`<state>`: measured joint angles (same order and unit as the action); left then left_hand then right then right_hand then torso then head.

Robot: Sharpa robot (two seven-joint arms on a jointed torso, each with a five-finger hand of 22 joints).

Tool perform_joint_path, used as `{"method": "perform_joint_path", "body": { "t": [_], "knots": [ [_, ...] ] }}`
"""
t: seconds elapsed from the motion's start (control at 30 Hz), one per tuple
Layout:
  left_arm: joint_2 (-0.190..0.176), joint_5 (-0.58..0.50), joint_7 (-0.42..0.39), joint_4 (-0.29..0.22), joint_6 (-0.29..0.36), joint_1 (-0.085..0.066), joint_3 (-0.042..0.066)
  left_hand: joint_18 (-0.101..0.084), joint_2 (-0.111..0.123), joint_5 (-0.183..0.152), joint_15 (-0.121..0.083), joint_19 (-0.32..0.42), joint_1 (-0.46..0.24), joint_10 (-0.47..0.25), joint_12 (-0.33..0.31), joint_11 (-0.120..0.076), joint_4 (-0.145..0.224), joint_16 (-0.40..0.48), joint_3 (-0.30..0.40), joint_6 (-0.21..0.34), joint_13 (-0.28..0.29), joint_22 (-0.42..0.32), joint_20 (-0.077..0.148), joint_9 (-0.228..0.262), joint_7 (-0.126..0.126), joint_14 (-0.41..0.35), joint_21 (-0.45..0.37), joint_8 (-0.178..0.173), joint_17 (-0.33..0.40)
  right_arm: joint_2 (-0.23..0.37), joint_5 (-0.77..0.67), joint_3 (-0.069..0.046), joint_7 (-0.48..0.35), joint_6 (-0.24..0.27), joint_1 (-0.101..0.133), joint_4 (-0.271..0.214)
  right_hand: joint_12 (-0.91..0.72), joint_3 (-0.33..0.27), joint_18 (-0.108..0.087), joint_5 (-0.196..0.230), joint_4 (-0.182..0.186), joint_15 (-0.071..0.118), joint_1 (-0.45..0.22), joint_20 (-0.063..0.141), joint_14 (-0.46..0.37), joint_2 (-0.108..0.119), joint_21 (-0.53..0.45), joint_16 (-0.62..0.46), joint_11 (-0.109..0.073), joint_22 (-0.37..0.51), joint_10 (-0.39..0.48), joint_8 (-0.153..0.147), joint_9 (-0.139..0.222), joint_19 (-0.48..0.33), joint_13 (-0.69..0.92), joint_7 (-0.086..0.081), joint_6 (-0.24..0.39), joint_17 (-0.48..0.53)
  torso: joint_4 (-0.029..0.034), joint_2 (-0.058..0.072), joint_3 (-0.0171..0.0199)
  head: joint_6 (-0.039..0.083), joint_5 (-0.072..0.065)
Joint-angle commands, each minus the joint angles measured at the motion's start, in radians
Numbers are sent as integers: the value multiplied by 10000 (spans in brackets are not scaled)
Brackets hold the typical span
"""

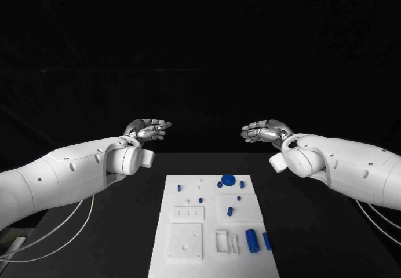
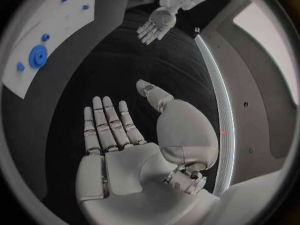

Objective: Assemble the parts on the task board

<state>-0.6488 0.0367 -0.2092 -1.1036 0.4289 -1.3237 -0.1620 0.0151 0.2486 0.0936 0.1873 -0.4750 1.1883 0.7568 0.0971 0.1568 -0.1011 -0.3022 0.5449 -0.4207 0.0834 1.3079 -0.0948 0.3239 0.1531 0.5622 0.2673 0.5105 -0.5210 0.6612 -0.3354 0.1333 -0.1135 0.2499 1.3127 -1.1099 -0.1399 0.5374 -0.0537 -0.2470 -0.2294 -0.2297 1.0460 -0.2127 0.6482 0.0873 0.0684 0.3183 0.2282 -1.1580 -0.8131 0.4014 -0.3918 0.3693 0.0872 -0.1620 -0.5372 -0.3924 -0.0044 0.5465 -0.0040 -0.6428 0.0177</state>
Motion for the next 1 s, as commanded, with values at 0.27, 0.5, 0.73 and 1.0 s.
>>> {"method": "perform_joint_path", "body": {
  "t": [0.27,0.5,0.73,1.0],
  "knots": [
    [-509,512,-158,-728,-1119,-6,-23,685,-1102,363,-376,-2146,517,2894,1070,-51,1545,-1400,-604,-2192,433,191,336,98,533,2865,844,514,-324,-208,-5554,-2,-204,403,-118,213,-409,854,-1110,516,-578,928,544,140,2850,305,197,1088,-768,30,-2659,459,-38,2679,204,-350,-2346,-387,-19,61,22,1,12],
    [-1049,866,-89,-1649,-1812,-11,-18,721,-1522,786,-1032,-3388,472,4035,1155,-479,2795,-2235,-528,-3110,674,222,892,65,247,4164,1630,344,-674,-352,-7134,-3,-145,460,-119,185,-323,931,-1861,799,-585,1746,595,168,4583,414,236,1716,-1085,613,-3479,355,-193,4933,540,-175,-2879,-1059,42,293,69,93,-34],
    [-1532,866,-129,-2612,-1970,-25,37,577,-1538,797,-1047,-3408,204,4147,971,-485,3133,-2298,-405,-3198,711,209,1041,52,251,4158,1709,146,-688,-323,-8687,-7,-48,-329,-122,42,158,614,-2081,678,-617,2318,743,886,6746,549,1041,3115,-1188,619,-3291,27,-207,7682,604,-73,-2743,-2142,244,634,112,267,-151],
    [-1900,864,-121,-3240,-1984,-67,48,532,-1516,801,-1050,-3407,64,4173,903,-481,3190,-2310,-380,-3203,723,204,1078,55,272,4148,1726,78,-686,-443,-9239,-8,-80,-250,-124,75,492,157,-2079,439,-610,2383,905,1585,6554,609,1851,6175,-1241,-69,-3387,-232,-207,9096,769,-81,-2847,-4134,378,947,111,408,-267]
  ]
}}
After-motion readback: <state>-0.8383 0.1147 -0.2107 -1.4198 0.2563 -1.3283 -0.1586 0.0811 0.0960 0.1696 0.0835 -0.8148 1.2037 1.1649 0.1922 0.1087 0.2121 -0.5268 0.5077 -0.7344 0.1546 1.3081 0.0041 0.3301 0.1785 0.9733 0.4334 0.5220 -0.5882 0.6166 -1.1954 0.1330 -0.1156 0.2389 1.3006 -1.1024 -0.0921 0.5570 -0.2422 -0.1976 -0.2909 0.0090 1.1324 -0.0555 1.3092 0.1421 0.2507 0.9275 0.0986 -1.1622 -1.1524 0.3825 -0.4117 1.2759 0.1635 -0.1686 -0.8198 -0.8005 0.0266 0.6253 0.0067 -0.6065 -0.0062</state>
